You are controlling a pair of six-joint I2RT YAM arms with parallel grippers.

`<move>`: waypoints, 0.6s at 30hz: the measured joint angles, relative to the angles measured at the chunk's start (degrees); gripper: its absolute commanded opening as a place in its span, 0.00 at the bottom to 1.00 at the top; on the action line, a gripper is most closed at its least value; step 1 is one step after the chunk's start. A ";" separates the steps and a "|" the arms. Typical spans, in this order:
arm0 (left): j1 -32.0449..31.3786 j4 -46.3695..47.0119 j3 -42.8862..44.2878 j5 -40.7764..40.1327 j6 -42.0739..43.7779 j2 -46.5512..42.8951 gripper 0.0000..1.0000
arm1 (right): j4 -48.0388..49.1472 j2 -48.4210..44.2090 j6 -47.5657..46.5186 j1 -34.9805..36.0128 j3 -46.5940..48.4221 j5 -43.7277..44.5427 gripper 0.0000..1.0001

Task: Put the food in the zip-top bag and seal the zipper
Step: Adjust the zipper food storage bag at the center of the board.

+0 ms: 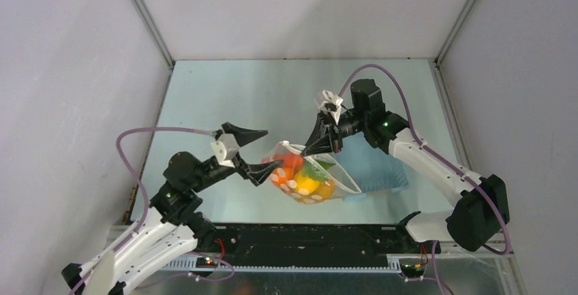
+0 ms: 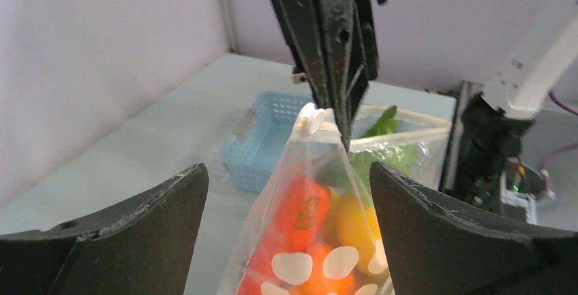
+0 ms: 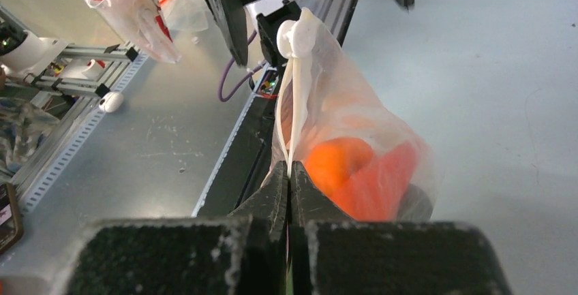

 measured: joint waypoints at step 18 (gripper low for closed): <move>4.15 7.61 0.63 34.51 2.67 17.27 0.43 | -19.28 1.31 -15.65 0.61 2.89 -1.49 0.00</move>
